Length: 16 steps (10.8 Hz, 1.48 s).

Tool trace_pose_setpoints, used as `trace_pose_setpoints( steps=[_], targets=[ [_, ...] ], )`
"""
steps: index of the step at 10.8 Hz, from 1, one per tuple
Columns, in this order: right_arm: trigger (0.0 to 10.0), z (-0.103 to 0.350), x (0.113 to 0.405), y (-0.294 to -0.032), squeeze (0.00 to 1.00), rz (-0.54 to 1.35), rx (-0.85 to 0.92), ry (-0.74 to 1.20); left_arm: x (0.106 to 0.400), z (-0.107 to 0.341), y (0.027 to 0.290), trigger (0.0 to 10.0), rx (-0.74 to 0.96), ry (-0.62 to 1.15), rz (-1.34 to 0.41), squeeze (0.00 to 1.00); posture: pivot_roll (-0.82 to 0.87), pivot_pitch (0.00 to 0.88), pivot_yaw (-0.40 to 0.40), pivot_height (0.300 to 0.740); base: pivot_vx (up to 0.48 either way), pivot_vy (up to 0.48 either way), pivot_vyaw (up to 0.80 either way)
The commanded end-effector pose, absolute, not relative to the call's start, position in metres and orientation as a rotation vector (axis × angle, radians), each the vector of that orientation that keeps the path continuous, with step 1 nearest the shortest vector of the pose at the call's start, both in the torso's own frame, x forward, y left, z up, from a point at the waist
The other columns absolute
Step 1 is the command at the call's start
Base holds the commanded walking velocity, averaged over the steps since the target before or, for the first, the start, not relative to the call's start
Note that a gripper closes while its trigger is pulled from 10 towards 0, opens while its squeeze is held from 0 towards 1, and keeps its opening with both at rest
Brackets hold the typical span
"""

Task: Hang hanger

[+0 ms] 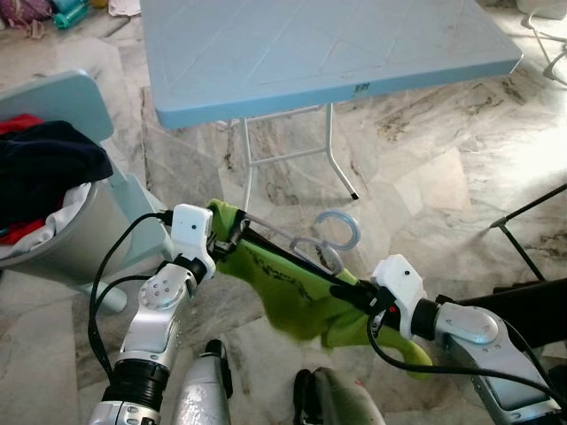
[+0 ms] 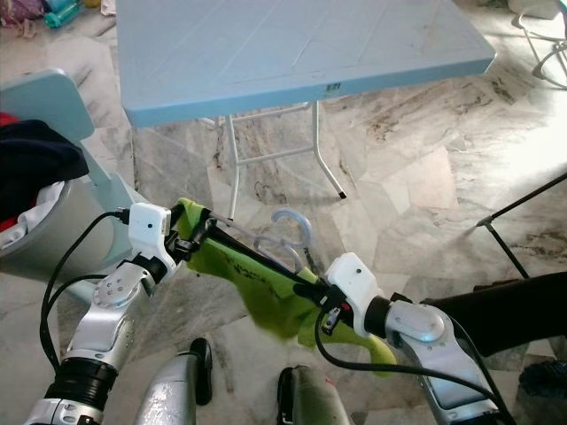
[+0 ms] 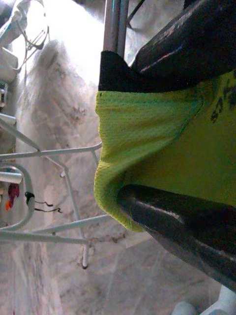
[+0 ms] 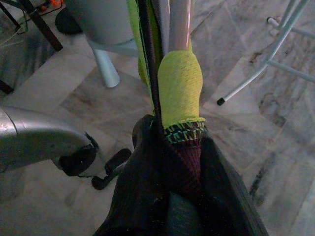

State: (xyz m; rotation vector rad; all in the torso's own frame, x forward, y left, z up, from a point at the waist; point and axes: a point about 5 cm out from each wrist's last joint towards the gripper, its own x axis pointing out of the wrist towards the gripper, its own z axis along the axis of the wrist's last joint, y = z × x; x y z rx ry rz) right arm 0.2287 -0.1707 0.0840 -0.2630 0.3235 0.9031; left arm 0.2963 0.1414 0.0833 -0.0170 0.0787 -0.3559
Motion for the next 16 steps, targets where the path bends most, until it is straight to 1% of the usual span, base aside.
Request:
trace_pose_setpoints(
  steps=[1, 4, 5, 6, 7, 9, 10, 11, 12, 13, 14, 15, 16],
  targets=[
    [10.0, 0.076, 0.226, -0.193, 0.0, 0.826, -0.3, 0.381, 0.296, 0.082, 0.178, 0.0, 0.028, 0.079, -0.193, 0.0, -0.03, 0.247, -0.069, 0.74, 0.0, 0.0, 0.0],
    [10.0, 0.07, 0.227, -0.206, 0.0, 0.759, -0.34, 0.397, 0.302, 0.09, 0.194, 0.0, 0.054, 0.037, -0.098, 0.0, -0.03, 0.248, -0.07, 0.74, 0.0, 0.0, 0.0],
    [10.0, 0.064, 0.225, -0.216, 0.0, 0.741, -0.372, 0.419, 0.303, 0.093, 0.203, 0.0, 0.077, 0.028, -0.057, 0.0, -0.03, 0.249, -0.071, 0.74, 0.0, 0.0, 0.0],
    [10.0, 0.064, 0.222, -0.221, 0.0, 0.74, -0.345, 0.421, 0.304, 0.094, 0.209, 0.0, 0.09, 0.025, -0.028, 0.0, -0.03, 0.249, -0.071, 0.74, 0.0, 0.0, 0.0],
    [10.0, 0.065, 0.216, -0.237, 0.0, 0.748, -0.38, 0.444, 0.305, 0.097, 0.22, 0.0, 0.103, 0.016, 0.025, 0.0, -0.03, 0.252, -0.071, 0.74, 0.0, 0.0, 0.0],
    [10.0, 0.062, 0.218, -0.262, 0.0, 0.686, -0.571, 0.517, 0.306, 0.095, 0.227, 0.0, 0.133, 0.033, 0.05, 0.0, -0.05, 0.254, -0.07, 0.74, 0.0, 0.0, 0.0],
    [10.0, 0.062, 0.221, -0.257, 0.0, 0.693, -0.588, 0.508, 0.307, 0.094, 0.222, 0.0, 0.136, 0.033, 0.028, 0.0, -0.05, 0.253, -0.07, 0.74, 0.0, 0.0, 0.0],
    [10.0, 0.06, 0.225, -0.241, 0.0, 0.693, -0.557, 0.47, 0.308, 0.094, 0.212, 0.0, 0.145, 0.024, -0.012, 0.0, -0.04, 0.252, -0.069, 0.74, 0.0, 0.0, 0.0],
    [10.0, 0.062, 0.23, -0.219, 0.0, 0.694, -0.512, 0.397, 0.307, 0.09, 0.199, 0.0, 0.142, 0.029, -0.059, 0.0, -0.04, 0.253, -0.068, 0.74, 0.0, 0.0, 0.0],
    [10.0, 0.074, 0.245, -0.197, 0.0, 0.577, -0.367, 0.255, 0.304, 0.085, 0.182, 0.0, 0.151, 0.035, -0.126, 0.0, -0.04, 0.253, -0.068, 0.74, 0.0, 0.0, 0.0],
    [10.0, 0.082, 0.252, -0.189, 0.0, 0.503, -0.265, 0.199, 0.303, 0.084, 0.176, 0.8, 0.16, 0.029, -0.153, 0.0, -0.03, 0.251, -0.068, 0.74, 0.0, 0.0, 0.0],
    [10.0, 0.092, 0.26, -0.175, 0.0, 0.426, -0.083, 0.139, 0.305, 0.084, 0.169, 1.1, 0.181, 0.014, -0.177, 0.0, -0.03, 0.25, -0.067, 0.74, 0.0, 0.0, 0.0],
    [10.0, 0.098, 0.257, -0.157, 0.0, 0.467, 0.041, 0.124, 0.309, 0.088, 0.17, 1.0, 0.184, 0.0, -0.164, 0.0, -0.04, 0.248, -0.066, 0.74, 0.0, 0.0, 0.0]
  ],
)
